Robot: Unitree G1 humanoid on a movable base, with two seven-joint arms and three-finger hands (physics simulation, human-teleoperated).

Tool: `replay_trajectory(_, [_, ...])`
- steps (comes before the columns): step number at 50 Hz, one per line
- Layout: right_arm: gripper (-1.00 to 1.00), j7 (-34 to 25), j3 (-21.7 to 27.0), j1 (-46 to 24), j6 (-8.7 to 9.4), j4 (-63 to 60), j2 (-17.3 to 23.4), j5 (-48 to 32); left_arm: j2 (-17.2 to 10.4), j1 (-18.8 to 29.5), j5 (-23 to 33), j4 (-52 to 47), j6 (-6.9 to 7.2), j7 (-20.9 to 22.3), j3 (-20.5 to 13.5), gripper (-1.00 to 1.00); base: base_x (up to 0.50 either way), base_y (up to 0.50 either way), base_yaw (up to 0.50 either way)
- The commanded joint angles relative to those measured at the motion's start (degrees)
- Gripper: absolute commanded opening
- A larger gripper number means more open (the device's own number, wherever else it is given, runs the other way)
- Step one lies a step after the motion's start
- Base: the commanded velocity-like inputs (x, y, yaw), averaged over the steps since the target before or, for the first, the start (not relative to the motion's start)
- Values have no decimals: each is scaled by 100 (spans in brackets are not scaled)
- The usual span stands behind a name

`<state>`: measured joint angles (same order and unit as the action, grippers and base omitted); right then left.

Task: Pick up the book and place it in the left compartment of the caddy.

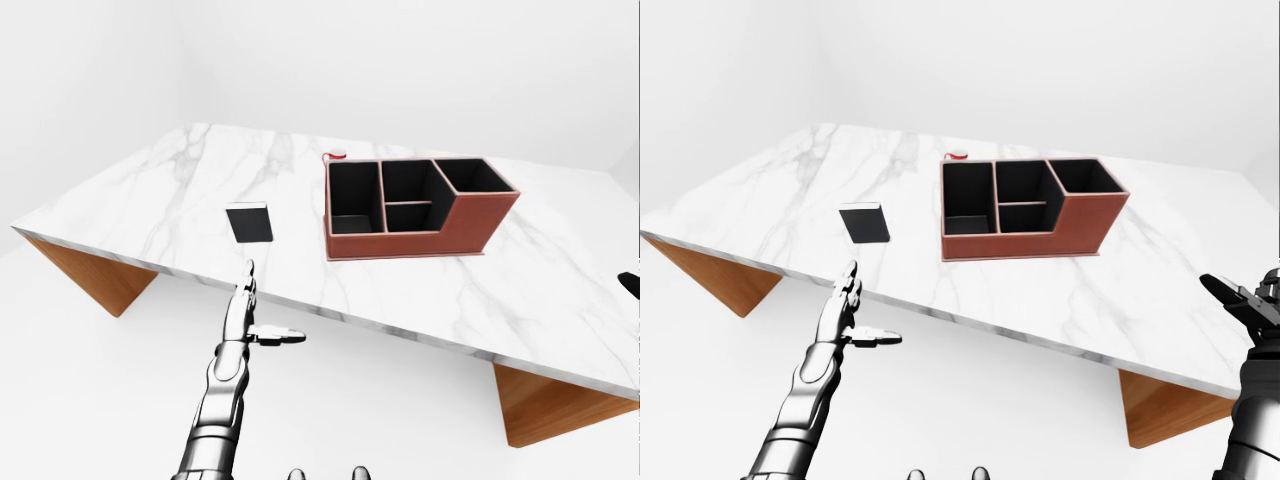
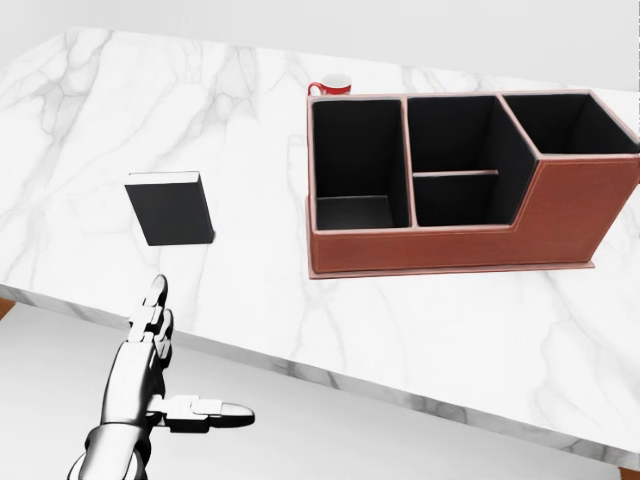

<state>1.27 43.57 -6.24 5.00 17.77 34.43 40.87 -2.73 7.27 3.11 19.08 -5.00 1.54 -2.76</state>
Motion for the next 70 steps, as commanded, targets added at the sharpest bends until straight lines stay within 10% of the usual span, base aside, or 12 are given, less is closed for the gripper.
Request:
replay_trajectory(1, [100, 10, -10, -21, 0, 28, 9, -5, 29, -75, 23, -270, 0, -9, 34, 100, 7, -22, 0])
replay_trajectory(18, [100, 46, -43, -48, 0, 107, 36, -2, 69, -171, 63, -630, 201, -12, 79, 100, 7, -22, 0])
replay_trajectory(22, [100, 49, -51, -57, 0, 136, 42, 3, 37, -76, 46, -332, 0, 1, 38, 100, 2, -5, 0])
replay_trajectory(70, [100, -6, -60, -32, 0, 137, 33, -44, 30, -60, 61, -271, 0, 3, 35, 100, 8, 3, 0])
